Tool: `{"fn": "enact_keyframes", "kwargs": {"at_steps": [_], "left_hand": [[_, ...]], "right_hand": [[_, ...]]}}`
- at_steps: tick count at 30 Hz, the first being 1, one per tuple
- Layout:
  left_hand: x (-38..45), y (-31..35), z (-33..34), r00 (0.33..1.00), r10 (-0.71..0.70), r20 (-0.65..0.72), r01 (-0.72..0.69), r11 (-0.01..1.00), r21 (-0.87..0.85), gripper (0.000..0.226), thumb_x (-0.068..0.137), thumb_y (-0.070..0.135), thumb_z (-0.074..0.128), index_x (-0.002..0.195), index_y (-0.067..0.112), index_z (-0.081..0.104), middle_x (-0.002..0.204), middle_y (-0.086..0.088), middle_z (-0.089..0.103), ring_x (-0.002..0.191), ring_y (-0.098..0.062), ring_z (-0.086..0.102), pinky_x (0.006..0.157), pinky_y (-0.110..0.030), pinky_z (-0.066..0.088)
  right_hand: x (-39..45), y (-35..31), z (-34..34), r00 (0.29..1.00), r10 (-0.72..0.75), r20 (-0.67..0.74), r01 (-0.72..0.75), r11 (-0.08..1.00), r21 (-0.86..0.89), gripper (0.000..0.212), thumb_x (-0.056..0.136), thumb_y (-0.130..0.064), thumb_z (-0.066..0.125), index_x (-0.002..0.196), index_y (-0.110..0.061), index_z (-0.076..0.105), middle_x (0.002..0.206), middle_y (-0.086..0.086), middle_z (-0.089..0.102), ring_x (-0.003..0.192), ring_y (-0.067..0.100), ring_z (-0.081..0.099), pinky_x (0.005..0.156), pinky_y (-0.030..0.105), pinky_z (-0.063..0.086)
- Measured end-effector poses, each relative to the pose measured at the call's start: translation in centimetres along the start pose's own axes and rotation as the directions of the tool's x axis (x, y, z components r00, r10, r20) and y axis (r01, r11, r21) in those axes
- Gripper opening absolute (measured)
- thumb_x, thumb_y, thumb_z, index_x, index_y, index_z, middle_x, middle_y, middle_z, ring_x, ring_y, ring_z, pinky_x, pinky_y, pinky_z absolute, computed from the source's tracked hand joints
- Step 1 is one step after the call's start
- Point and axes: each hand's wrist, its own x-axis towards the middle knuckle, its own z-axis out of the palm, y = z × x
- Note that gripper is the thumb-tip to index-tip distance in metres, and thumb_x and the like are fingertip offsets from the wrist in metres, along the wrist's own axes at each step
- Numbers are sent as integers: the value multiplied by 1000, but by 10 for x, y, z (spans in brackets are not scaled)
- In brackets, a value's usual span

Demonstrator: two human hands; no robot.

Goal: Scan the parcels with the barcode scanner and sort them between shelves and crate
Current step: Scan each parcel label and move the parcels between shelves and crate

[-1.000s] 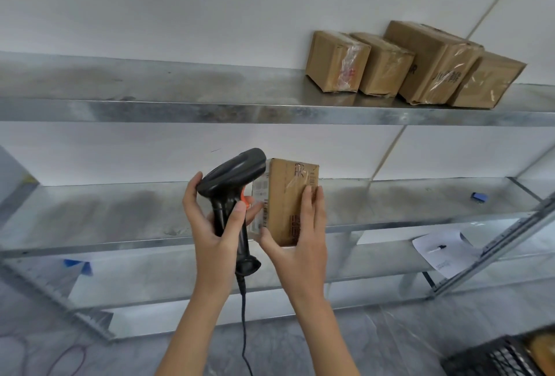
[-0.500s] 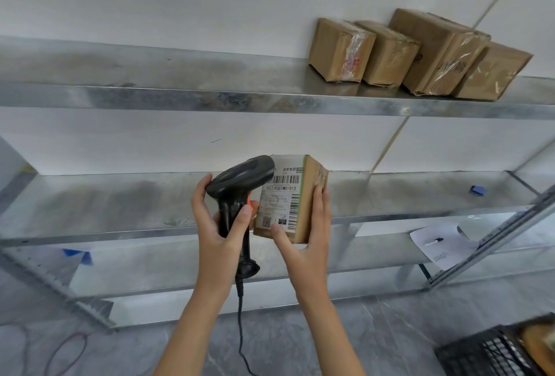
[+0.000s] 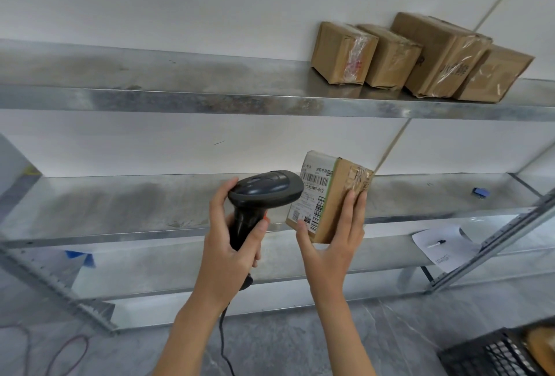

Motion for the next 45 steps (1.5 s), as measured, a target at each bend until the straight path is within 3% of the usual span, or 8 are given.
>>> {"fn": "enact_keyframes", "kwargs": {"at_steps": [4, 9, 15, 25, 30, 36, 43, 45], "left_hand": [[0, -3, -1, 1000, -8, -5, 8, 1000, 16, 65, 87, 20, 62, 138, 51, 35, 86, -9, 66, 58, -39, 50, 51, -37, 51], [2, -6, -1, 1000, -15, -5, 15, 1000, 26, 65, 87, 21, 62, 138, 51, 34, 90, -4, 68, 56, -28, 51, 51, -33, 51], [5, -10, 2, 1000, -23, -9, 24, 999, 30, 66, 94, 14, 65, 138, 51, 34, 90, -4, 68, 57, -36, 50, 50, -34, 50], [19, -30, 36, 994, -75, 76, 73, 997, 31, 68, 94, 8, 63, 134, 56, 36, 87, -6, 67, 54, -25, 52, 50, -34, 51], [29, -41, 88, 970, -107, 218, 100, 994, 41, 69, 95, 7, 63, 130, 60, 37, 88, -8, 67, 54, -25, 52, 53, -40, 50], [42, -50, 186, 904, -122, 411, 127, 992, 16, 68, 96, 7, 63, 128, 62, 38, 92, -7, 68, 56, -25, 53, 54, -38, 51], [37, -46, 327, 761, -84, 643, 137, 990, -34, 69, 96, 8, 63, 122, 67, 39, 87, -6, 67, 56, -21, 55, 56, -37, 51], [32, -45, 368, 716, -69, 694, 143, 989, -49, 68, 96, 9, 64, 123, 66, 40, 91, -5, 68, 55, -22, 55, 55, -38, 50]], "right_hand": [[0, 2, 0, 1000, 12, 5, -12, 1000, 13, 91, 82, -44, 66, 158, -18, 22, 167, -1, 13, 136, 18, 34, 110, 11, 21], [2, 2, -1, 1000, 23, 0, -23, 1000, 5, 91, 81, -42, 66, 157, -14, 25, 166, 2, 15, 137, 0, 26, 108, 8, 18], [3, 8, 0, 1000, 29, 10, -29, 1000, -6, 91, 81, -42, 66, 157, -15, 25, 166, 1, 15, 136, -3, 24, 107, 7, 18], [8, 37, -24, 986, 164, 17, -163, 985, -62, 93, 80, -46, 65, 159, -27, 20, 167, -10, 11, 142, -7, 18, 111, 25, 22], [17, 65, -65, 951, 308, -37, -310, 947, -81, 94, 78, -40, 70, 157, -35, 19, 165, -16, 9, 137, -15, 13, 102, 0, 16], [43, 111, -137, 889, 403, -219, -433, 894, -116, 94, 78, -39, 71, 156, -39, 19, 165, -18, 10, 132, -21, 12, 102, 12, 17], [78, 168, -247, 777, 429, -460, -543, 827, -147, 93, 81, -39, 75, 157, -35, 20, 166, -12, 12, 127, -26, 13, 98, -1, 16], [84, 184, -278, 748, 416, -518, -560, 814, -156, 93, 80, -47, 71, 156, -41, 18, 165, -15, 11, 130, -25, 12, 106, 10, 16]]}}
